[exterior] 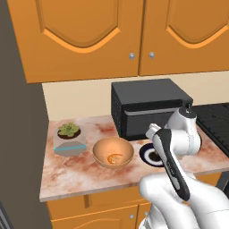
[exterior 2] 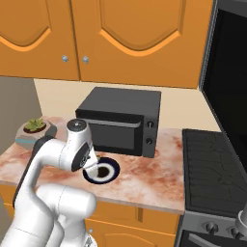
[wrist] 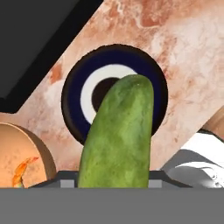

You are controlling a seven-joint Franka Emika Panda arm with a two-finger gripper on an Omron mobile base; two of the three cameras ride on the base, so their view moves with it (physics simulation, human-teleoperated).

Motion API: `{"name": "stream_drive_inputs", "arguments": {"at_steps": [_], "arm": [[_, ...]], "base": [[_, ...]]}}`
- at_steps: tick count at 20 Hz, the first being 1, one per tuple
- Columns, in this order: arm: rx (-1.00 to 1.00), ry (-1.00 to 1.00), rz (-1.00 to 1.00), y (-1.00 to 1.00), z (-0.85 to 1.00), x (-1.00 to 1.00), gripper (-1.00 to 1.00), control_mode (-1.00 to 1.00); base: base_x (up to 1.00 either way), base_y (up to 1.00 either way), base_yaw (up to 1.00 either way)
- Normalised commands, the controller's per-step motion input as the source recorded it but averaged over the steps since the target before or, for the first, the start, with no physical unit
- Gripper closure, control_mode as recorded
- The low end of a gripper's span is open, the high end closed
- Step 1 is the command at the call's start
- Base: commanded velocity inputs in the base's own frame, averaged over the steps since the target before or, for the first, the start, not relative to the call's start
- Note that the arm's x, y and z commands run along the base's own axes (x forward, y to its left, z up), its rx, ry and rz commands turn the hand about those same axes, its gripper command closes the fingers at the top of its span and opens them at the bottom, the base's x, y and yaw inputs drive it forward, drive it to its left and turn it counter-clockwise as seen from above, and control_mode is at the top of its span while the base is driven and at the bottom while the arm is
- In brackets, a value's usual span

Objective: Remove the mango from the bowl and place it on the small plate. Then place the bowl with only the shrimp in the microwave, close the door, and press the start button to microwave the shrimp.

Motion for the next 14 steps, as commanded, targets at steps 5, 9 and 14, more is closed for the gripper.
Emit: {"name": "stream_drive_inputs", "arguments": {"at_steps": [5, 9, 14], "arm": [[0.0, 0.16, 0.0, -0.13, -0.54, 0.61, 1.0, -1.0], [0.03, -0.02, 0.0, -0.01, -0.66, 0.29, 1.0, -1.0], [0.01, 0.07, 0.0, 0.0, -0.44, 0.23, 1.0, -1.0]], "base": [[0.0, 0.0, 0.0], [0.0, 0.0, 0.0], [0.0, 0.0, 0.0]]}}
